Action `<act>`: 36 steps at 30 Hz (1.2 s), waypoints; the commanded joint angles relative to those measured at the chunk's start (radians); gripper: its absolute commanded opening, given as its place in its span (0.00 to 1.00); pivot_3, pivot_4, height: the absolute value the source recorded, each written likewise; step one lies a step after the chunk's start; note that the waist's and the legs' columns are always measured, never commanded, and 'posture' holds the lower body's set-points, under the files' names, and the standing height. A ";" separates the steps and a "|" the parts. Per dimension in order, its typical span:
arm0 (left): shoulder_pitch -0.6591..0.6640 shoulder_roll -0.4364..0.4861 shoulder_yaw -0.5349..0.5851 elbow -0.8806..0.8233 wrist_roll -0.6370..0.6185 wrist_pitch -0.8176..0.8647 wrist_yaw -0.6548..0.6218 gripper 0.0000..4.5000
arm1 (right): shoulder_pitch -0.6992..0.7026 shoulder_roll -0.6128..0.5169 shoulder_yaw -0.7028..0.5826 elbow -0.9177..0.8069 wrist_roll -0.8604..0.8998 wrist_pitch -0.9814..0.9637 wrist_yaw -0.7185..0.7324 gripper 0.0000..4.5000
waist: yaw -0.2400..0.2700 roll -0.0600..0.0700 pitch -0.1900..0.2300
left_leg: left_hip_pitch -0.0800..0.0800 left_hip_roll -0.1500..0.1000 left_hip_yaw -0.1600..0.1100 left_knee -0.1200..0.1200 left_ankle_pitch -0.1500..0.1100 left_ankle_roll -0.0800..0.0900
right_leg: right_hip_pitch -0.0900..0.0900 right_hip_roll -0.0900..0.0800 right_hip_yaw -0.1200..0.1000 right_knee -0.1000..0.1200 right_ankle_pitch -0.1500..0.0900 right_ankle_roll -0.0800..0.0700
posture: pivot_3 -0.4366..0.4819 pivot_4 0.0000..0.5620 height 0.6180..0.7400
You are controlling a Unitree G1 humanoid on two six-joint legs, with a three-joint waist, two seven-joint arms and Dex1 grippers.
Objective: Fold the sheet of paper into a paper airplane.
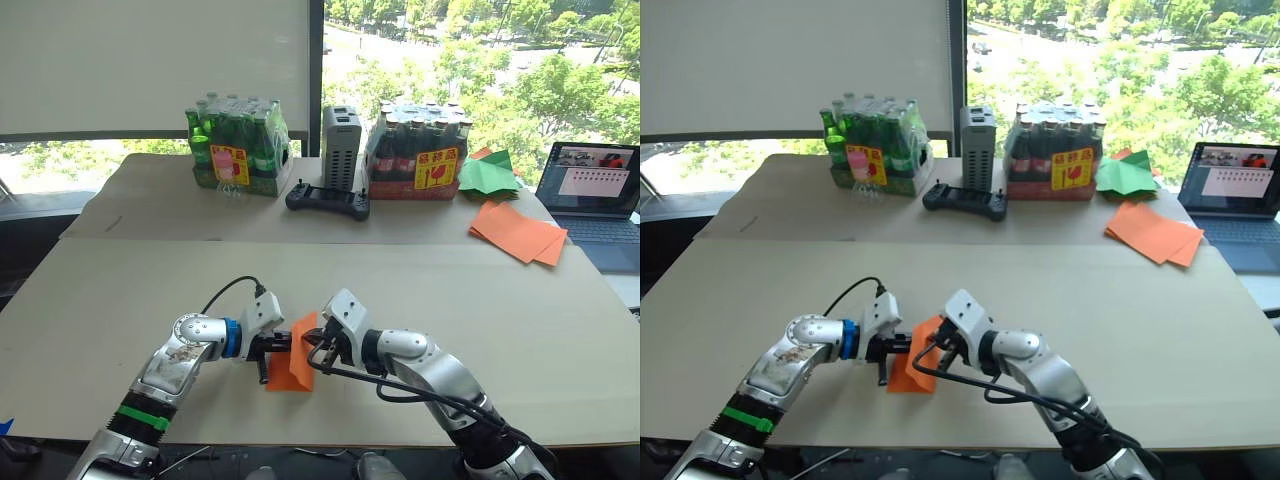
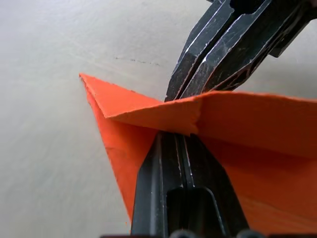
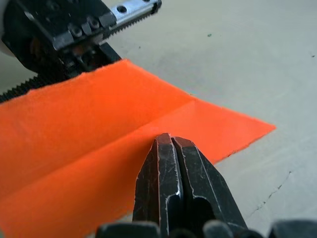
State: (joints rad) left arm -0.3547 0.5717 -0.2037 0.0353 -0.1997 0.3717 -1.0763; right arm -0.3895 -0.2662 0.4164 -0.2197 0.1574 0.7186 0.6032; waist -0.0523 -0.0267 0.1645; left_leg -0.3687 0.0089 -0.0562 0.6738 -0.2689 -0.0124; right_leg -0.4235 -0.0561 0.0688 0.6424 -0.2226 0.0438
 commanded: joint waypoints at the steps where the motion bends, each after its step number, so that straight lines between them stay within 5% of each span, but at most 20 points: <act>1: 0.028 0.035 0.041 -0.063 -0.026 0.052 0.014 0.01 | -0.017 0.014 0.017 0.020 -0.013 -0.036 0.003 0.00 | -0.001 0.000 0.000 | 0.000 0.000 0.000 0.000 0.000 0.000 | 0.000 0.000 0.000 0.000 0.000 0.000 | 0.48 0.27 0.94; 12: 0.036 0.156 0.163 -0.173 -0.089 0.111 0.020 0.01 | -0.022 0.011 0.028 0.060 -0.042 -0.067 0.021 0.00 | -0.004 0.000 0.000 | 0.000 0.000 0.000 0.000 0.000 0.000 | -0.001 0.000 0.000 0.000 0.000 0.000 | 0.48 0.27 0.94; 19: 0.014 0.121 0.120 -0.219 -0.122 0.137 0.007 0.01 | -0.018 0.004 0.023 0.048 -0.044 -0.065 0.029 0.00 | -0.001 0.000 0.000 | -0.001 0.000 0.000 0.000 0.000 0.000 | -0.001 0.000 0.000 -0.001 0.000 0.000 | 0.48 0.27 0.94; 36: 0.075 0.069 -0.012 0.014 0.001 -0.045 0.013 0.01 | 0.018 -0.058 -0.025 0.004 -0.010 -0.178 0.109 0.00 | 0.008 0.000 0.000 | 0.000 0.000 0.000 0.000 0.000 0.000 | 0.000 -0.001 0.000 -0.001 0.000 0.000 | 0.48 0.27 0.94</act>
State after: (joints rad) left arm -0.3021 0.6371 -0.1861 0.0196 -0.2366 0.3251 -1.0717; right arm -0.3685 -0.3254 0.4157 -0.1868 0.1387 0.5697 0.7058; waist -0.0445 -0.0266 0.1646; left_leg -0.3686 0.0086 -0.0560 0.6738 -0.2690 -0.0124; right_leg -0.4229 -0.0567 0.0686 0.6416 -0.2226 0.0438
